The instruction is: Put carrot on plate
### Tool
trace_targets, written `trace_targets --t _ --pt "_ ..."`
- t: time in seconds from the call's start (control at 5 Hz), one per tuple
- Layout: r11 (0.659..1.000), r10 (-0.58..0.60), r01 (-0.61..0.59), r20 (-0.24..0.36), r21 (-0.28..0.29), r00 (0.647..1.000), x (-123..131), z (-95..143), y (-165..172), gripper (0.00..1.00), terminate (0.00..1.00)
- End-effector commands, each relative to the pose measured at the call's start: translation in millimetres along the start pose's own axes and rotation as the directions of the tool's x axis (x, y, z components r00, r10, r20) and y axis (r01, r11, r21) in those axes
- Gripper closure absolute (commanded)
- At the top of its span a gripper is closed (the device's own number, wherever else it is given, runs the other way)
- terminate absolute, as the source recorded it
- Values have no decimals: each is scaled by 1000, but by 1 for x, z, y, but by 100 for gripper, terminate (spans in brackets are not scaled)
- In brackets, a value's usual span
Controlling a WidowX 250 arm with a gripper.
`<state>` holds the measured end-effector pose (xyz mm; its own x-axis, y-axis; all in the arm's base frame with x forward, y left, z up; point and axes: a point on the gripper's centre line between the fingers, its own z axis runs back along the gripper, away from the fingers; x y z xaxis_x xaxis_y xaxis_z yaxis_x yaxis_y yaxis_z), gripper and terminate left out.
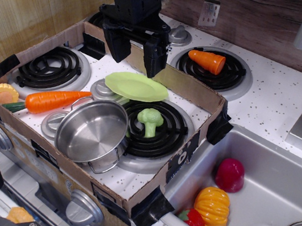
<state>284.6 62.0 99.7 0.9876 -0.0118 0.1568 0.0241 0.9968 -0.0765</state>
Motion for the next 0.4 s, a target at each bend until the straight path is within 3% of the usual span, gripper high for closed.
trace_targets --t 0.0,0.2 --pt "1000 0 0 0 0 1000 0 0 0 0 0" --pt "997 -68 65 89 37 994 -4 15 11 0 0"
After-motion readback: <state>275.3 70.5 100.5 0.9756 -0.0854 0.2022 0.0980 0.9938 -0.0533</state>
